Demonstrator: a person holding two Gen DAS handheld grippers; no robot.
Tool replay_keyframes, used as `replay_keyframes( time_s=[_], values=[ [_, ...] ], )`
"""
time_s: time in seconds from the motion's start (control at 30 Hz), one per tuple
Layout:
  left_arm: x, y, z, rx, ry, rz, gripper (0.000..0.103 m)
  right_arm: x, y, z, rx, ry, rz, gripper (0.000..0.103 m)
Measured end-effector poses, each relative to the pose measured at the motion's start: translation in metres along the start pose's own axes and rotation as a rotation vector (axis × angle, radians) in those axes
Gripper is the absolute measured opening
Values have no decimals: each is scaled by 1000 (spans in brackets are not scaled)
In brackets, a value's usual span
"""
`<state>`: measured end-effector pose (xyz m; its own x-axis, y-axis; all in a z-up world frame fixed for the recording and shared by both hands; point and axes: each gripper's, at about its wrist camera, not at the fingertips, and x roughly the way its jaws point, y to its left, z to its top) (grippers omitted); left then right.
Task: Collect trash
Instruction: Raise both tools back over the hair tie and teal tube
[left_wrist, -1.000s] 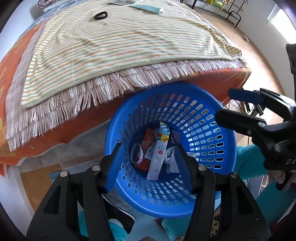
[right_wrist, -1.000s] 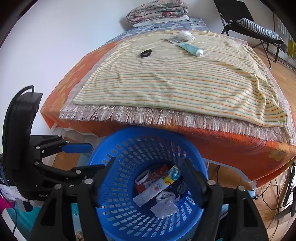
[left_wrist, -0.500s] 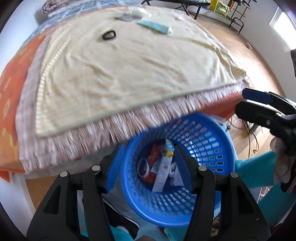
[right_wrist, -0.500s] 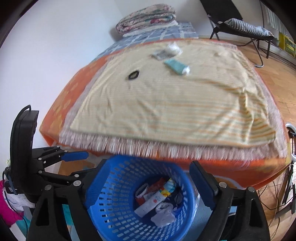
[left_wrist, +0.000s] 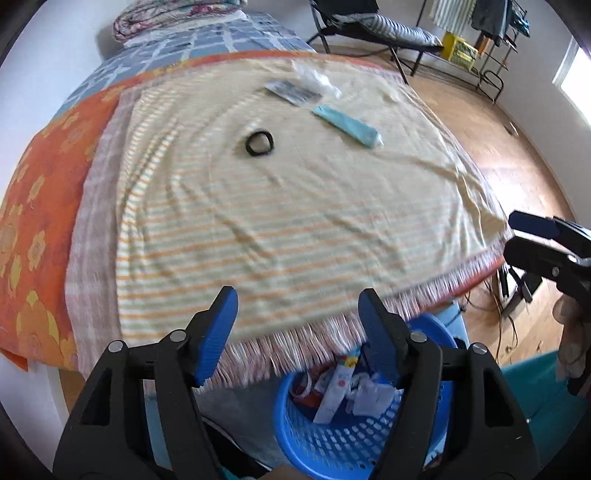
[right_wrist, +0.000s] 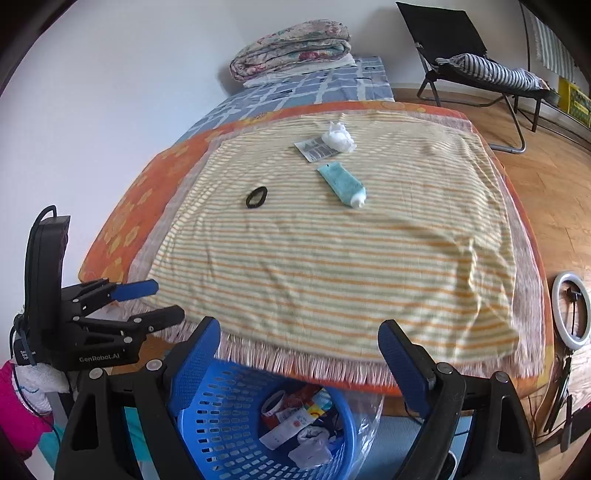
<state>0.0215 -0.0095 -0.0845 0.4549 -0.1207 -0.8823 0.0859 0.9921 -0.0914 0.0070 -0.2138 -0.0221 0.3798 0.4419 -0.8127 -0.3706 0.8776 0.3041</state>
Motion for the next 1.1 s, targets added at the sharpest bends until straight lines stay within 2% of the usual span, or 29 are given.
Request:
replay_keyframes(
  time_s=[0.17,0.37,0.63,0.7,0.9,1.1],
  values=[
    [5,12,26,-31,-19,2,70,6,-3,25,-26,-21,-18,89],
    [24,26,54,-75,-22,-14,70,22,-18,58,3,-40,-16,89],
    [58,38,85,-127,10,-41,70,67,-41,93,24,21,-29,89],
    [67,42,93,-140,8,-28,70,79,-45,99,23,37,-30,87],
    [90,49,114,-152,21,-24,65,110,-48,117,-50,70,-73,75],
    [112,57,128,-198,49,-44,64,132,-48,130,-87,93,-71,71]
  ],
)
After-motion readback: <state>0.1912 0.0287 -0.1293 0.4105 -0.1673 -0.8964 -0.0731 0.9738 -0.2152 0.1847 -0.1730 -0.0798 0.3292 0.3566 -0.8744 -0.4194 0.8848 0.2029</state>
